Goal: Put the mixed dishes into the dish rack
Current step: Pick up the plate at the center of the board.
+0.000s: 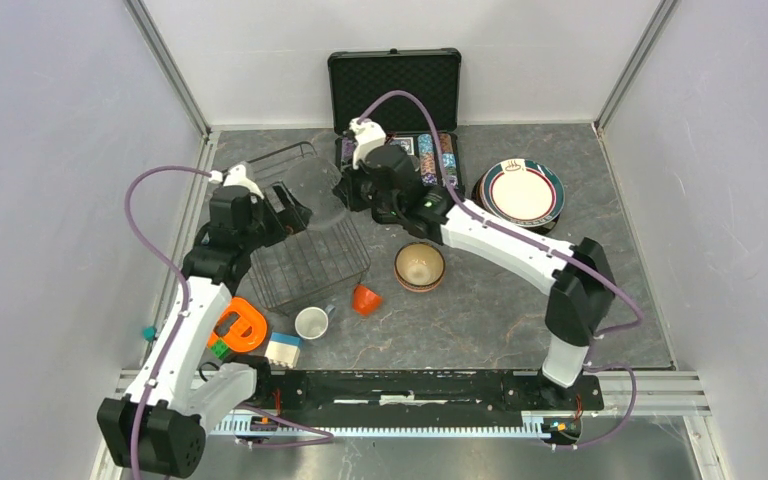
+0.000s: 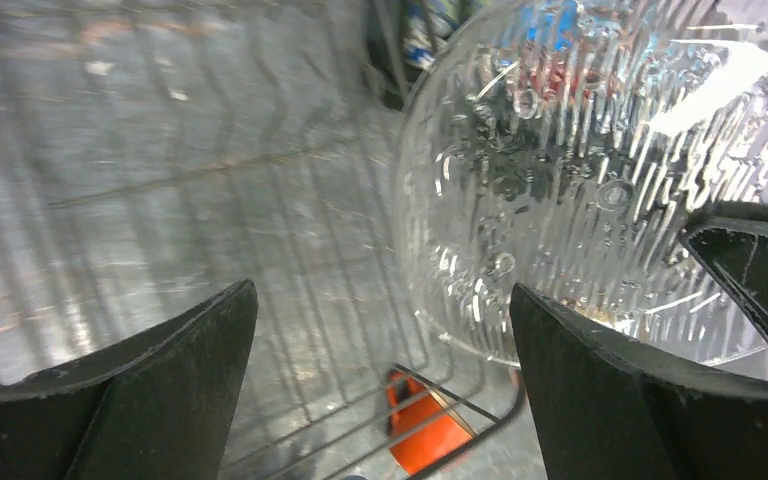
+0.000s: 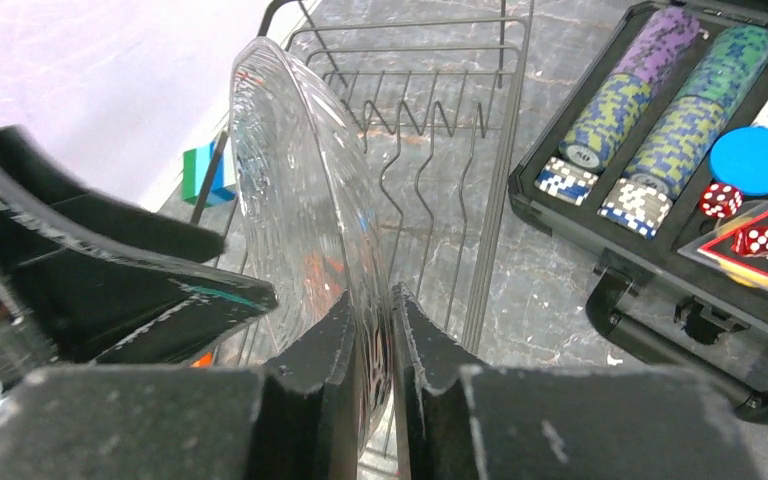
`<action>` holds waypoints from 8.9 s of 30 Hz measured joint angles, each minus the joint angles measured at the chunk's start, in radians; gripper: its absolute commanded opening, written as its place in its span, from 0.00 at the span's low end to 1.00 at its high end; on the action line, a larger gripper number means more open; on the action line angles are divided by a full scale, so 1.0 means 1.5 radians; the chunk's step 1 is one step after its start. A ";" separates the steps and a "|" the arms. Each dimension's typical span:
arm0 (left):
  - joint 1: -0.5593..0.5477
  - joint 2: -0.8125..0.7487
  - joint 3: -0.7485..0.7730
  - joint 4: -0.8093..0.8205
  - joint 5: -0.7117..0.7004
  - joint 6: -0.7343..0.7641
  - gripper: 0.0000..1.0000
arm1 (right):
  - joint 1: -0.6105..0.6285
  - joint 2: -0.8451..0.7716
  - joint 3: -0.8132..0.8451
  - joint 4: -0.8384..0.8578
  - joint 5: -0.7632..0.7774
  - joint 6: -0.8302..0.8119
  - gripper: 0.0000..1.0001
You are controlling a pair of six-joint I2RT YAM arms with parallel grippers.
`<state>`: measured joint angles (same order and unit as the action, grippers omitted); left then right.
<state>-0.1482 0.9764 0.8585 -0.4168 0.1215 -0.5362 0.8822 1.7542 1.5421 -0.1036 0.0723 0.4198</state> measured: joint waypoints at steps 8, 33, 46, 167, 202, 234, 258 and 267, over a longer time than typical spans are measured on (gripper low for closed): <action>0.000 -0.038 0.025 -0.128 -0.286 -0.001 1.00 | 0.051 0.134 0.174 -0.081 0.120 -0.020 0.03; 0.000 -0.129 0.042 -0.148 -0.332 0.046 0.85 | 0.121 0.266 0.265 -0.051 0.282 -0.065 0.05; 0.000 -0.003 0.147 -0.125 -0.100 -0.009 0.93 | 0.074 0.002 -0.141 0.144 0.199 -0.123 0.03; 0.032 0.303 0.004 -0.196 -0.124 -0.016 0.34 | -0.005 -0.081 -0.267 0.168 -0.109 -0.052 0.65; 0.038 0.067 0.000 -0.156 -0.115 -0.024 0.02 | -0.031 -0.083 -0.348 0.256 -0.181 0.092 0.83; 0.038 -0.048 -0.064 0.128 0.129 -0.170 0.02 | -0.053 -0.033 -0.422 0.602 -0.232 0.409 0.48; 0.037 -0.019 -0.078 0.151 0.185 -0.197 0.78 | -0.045 -0.072 -0.390 0.507 -0.063 0.226 0.00; 0.036 -0.017 -0.014 0.129 0.208 -0.262 0.78 | 0.065 -0.115 -0.383 0.462 0.256 -0.087 0.00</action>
<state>-0.0944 0.9512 0.8368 -0.2226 0.4332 -0.9291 0.9798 1.5810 0.9680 0.5900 0.4568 0.2886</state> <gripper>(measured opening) 0.777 0.167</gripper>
